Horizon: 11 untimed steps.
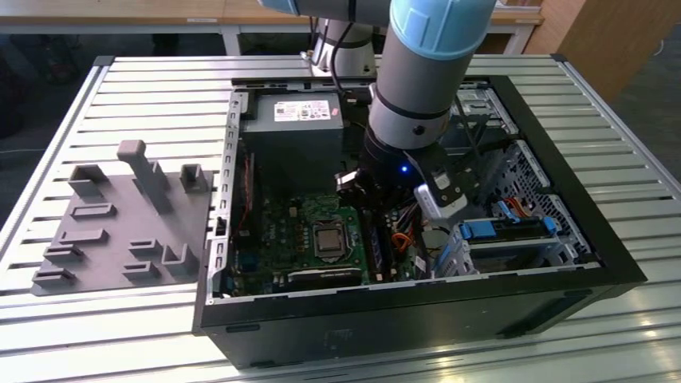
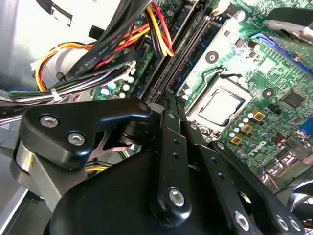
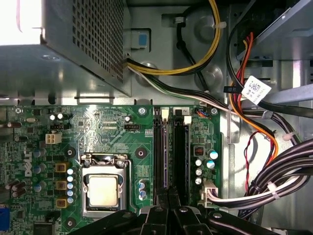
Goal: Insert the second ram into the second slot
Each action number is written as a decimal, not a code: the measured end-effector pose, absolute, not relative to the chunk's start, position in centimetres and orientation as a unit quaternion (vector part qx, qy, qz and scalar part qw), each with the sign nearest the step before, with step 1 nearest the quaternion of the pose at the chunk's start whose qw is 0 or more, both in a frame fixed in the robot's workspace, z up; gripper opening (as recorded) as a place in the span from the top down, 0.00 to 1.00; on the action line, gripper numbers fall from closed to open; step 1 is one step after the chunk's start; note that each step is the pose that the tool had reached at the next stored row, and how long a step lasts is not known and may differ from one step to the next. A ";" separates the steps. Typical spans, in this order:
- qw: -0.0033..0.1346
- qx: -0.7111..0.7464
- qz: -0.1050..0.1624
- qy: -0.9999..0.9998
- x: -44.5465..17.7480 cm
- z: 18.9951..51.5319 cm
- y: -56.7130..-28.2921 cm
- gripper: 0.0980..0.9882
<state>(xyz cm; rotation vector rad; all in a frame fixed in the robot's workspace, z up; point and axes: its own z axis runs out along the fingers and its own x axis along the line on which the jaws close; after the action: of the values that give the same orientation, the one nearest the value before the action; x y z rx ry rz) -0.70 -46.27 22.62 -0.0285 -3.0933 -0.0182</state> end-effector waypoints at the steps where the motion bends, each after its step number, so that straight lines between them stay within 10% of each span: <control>1: 0.024 -0.009 -0.007 -1.000 -0.7 22.6 -46.3 0.98; 11: 0.024 -0.010 -0.007 -1.000 -0.7 22.2 -46.3 0.98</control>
<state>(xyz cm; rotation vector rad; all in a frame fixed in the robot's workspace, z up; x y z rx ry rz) -0.71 -46.27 22.19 -0.0310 -3.0931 -0.0204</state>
